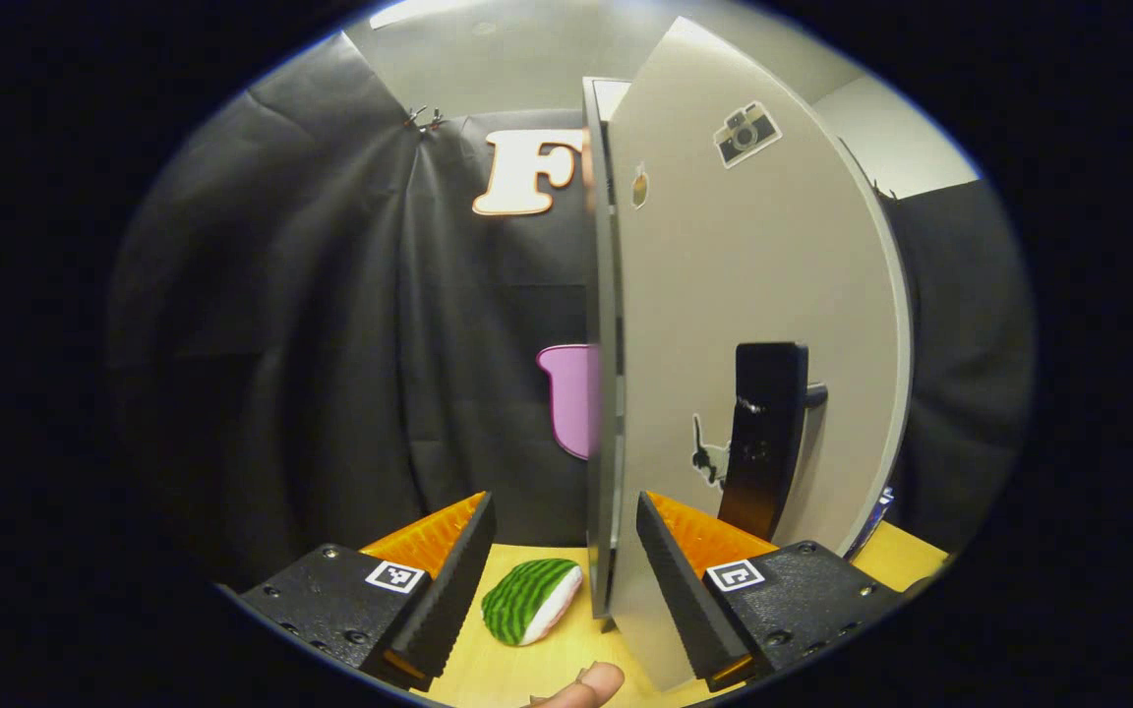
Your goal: Grab one shoe with the right hand and put it into the shoe cabinet, grab the other shoe with the left hand and put it into the shoe cabinet; then close the right door with the right hand and the left door with the left hand.
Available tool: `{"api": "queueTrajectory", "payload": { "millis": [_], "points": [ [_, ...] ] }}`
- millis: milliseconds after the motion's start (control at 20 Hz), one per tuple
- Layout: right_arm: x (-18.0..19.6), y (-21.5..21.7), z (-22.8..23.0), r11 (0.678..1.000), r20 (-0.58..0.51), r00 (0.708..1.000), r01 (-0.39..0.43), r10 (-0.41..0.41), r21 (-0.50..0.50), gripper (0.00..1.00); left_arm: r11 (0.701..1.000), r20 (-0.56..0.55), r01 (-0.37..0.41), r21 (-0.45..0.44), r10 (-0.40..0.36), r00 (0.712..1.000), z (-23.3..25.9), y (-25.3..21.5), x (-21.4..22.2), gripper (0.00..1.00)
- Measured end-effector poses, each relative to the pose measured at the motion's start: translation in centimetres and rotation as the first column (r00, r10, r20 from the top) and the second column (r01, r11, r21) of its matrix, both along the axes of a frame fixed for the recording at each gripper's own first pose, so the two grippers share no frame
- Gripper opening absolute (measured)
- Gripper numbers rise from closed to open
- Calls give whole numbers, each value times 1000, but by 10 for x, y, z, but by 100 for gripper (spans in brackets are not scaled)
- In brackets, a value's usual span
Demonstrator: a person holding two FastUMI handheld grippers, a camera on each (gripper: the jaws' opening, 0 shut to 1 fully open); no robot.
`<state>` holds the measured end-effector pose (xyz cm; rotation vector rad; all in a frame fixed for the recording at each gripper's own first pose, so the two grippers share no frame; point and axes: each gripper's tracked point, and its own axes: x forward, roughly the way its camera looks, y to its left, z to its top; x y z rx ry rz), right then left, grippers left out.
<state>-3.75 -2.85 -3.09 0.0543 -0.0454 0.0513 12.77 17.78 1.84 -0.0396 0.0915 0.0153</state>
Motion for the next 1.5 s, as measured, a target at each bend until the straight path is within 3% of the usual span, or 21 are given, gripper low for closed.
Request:
{"api": "queueTrajectory", "payload": {
  "millis": [200, 450, 500, 600, 850, 1100, 1350, 1500],
  "points": [
    [11, -1, 0, 1000, -1, 1000, 25, -25, 6, 98, 999, -9, -36, 7, 36, 999, 3, -14, 13, 89],
    [14, -6, 2, 998, 11, 998, 58, -58, 9, 98, 1000, -11, -17, 26, 17, 1000, -1, -48, 21, 92],
    [14, -5, 1, 998, 11, 998, 57, -57, 11, 98, 999, -23, -23, 31, 23, 999, -4, -53, 22, 88],
    [14, -5, -1, 999, 2, 999, 52, -52, 15, 98, 999, -56, -36, 25, 37, 998, -13, -64, 22, 94],
    [14, -7, -2, 998, -1, 998, 67, -67, 9, 98, 999, -36, 29, 15, -28, 999, -11, -97, 26, 94],
    [14, -6, -1, 997, -5, 997, 76, -76, 25, 98, 998, 28, 47, -45, -45, 999, -3, -118, -7, 95],
    [14, -7, -3, 996, -29, 995, 93, -92, 13, 98, 998, 80, 49, -47, -46, 996, 7, -120, -36, 95],
    [13, -5, -2, 995, -33, 995, 93, -93, 18, 98, 997, 48, 60, -46, -58, 997, -1, -123, -53, 96]
  ]
}}
